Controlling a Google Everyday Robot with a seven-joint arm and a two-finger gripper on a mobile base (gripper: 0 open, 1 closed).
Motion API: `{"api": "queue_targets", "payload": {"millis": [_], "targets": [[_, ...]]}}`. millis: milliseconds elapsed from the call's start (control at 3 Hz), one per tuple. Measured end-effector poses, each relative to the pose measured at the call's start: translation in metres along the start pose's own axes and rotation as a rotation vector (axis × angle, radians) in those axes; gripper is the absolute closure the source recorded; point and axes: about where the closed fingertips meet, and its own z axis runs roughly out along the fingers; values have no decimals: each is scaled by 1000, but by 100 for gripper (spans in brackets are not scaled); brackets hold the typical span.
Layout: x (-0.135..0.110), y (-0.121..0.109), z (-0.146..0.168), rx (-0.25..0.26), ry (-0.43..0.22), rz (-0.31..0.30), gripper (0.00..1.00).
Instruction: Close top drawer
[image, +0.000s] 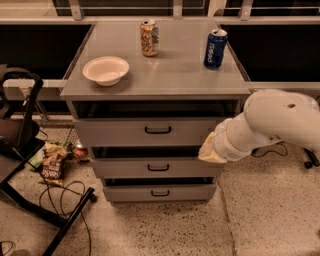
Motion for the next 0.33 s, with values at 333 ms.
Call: {"api": "queue_targets", "payload": {"millis": [333], "targets": [[51,40,-46,0,132,126,100]]}}
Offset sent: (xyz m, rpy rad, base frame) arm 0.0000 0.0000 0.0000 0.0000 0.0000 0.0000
